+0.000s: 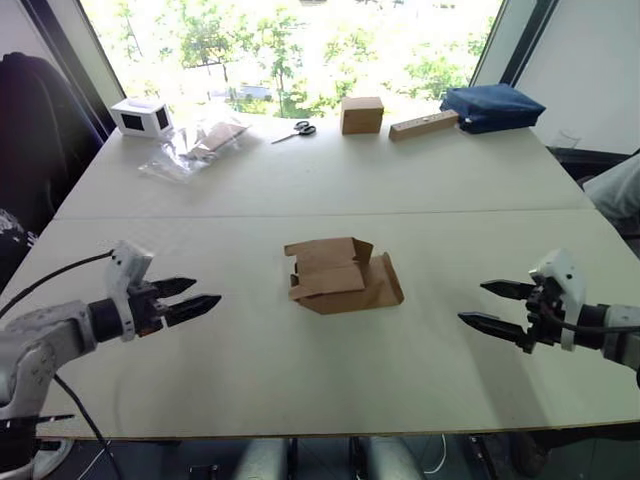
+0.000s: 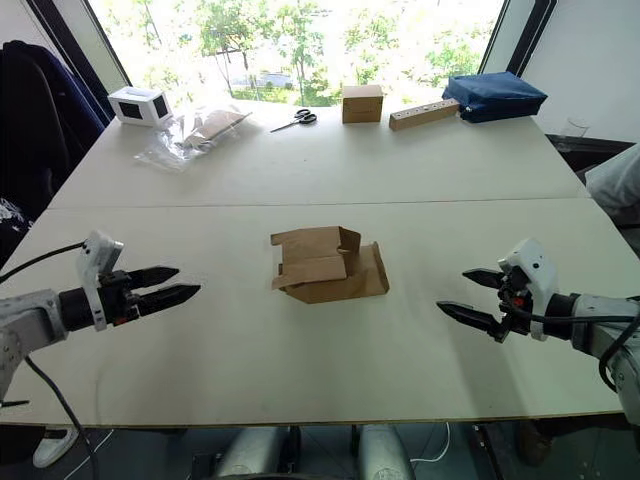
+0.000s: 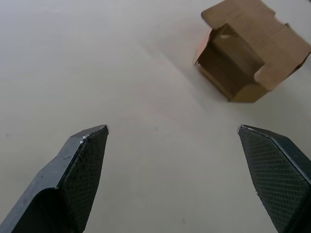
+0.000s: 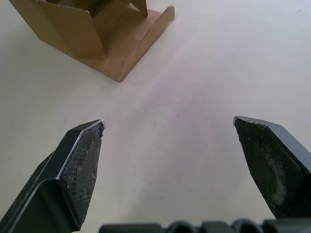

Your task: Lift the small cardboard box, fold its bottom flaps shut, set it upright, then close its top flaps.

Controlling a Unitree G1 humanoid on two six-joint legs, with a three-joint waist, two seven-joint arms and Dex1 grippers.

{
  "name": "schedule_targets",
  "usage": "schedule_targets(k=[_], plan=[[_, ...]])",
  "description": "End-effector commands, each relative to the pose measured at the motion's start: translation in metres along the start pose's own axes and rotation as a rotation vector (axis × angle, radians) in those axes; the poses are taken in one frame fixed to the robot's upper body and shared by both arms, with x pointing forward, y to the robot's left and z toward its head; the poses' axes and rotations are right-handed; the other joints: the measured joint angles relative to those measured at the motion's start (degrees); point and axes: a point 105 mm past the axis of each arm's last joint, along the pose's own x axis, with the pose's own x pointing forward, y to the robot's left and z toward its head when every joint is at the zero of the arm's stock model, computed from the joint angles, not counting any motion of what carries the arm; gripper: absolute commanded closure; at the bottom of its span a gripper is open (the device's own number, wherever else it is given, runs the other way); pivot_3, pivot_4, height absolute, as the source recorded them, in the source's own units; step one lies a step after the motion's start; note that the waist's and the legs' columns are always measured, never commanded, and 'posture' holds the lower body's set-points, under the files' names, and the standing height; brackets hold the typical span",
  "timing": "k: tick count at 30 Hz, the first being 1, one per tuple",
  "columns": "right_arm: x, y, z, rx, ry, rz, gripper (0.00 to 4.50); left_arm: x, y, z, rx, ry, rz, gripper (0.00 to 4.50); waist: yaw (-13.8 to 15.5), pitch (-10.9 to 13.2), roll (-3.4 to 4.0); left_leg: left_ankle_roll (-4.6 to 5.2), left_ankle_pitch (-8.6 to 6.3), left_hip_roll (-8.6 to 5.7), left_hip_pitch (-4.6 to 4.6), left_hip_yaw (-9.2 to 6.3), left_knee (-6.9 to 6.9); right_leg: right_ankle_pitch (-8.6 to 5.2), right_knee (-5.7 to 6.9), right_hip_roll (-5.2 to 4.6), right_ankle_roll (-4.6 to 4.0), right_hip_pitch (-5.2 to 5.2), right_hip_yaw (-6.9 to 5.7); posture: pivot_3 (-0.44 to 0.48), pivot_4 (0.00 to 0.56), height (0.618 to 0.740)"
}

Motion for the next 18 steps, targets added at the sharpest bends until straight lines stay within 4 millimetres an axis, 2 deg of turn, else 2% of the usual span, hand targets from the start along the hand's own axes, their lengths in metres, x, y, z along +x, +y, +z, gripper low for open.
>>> schedule_targets(k=[1, 4, 7, 11, 14, 18], plan=[[-0.001, 0.013, 0.026, -0.106, -0.047, 0.027, 0.01, 0.014, -0.012, 0.013, -0.094, -0.021, -0.094, 0.12, -0.01, 0.00, 0.00, 0.00, 0.00, 0.00, 0.00, 0.00, 0.00, 0.00, 0.00, 0.00, 0.00, 0.00, 0.00, 0.000, 0.150, 0.740], [0.005, 0.029, 0.038, -0.182, -0.044, 0.068, 0.01, 0.032, -0.021, 0.011, -0.230, 0.017, -0.171, 0.12, -0.03, 0.00, 0.01, -0.01, 0.00, 0.00, 0.01, 0.00, 0.01, 0.00, 0.04, 0.03, 0.00, -0.01, 0.00, 0.000, 0.150, 0.740], [0.011, 0.045, 0.050, -0.243, -0.064, 0.103, 0.01, 0.053, -0.019, 0.013, -0.417, 0.035, -0.212, 0.12, -0.01, 0.01, -0.02, -0.01, 0.00, -0.02, 0.02, 0.00, 0.03, 0.00, 0.08, 0.07, 0.01, 0.00, -0.01, 0.000, 0.150, 0.740], [0.015, 0.062, 0.055, -0.307, -0.052, 0.131, 0.01, 0.073, -0.026, 0.017, -0.554, 0.035, -0.305, 0.12, 0.01, 0.02, -0.09, -0.01, 0.00, -0.02, 0.00, -0.01, 0.07, 0.01, 0.10, 0.12, 0.02, -0.02, -0.01, 0.000, 0.150, 0.740], [0.017, 0.069, 0.055, -0.340, -0.038, 0.135, 0.01, 0.086, -0.031, 0.010, -0.603, 0.079, -0.340, 0.12, 0.02, 0.02, -0.09, -0.02, 0.01, -0.04, -0.02, -0.01, 0.08, 0.01, 0.09, 0.10, 0.02, -0.03, -0.01, 0.000, 0.150, 0.740], [0.018, 0.072, 0.055, -0.360, -0.029, 0.126, 0.01, 0.101, -0.039, 0.013, -0.633, 0.077, -0.403, 0.12, 0.01, 0.02, -0.10, -0.15, 0.08, -0.04, -0.01, -0.02, 0.08, 0.01, 0.10, 0.10, 0.02, -0.04, -0.01, 0.000, 0.150, 0.740]])
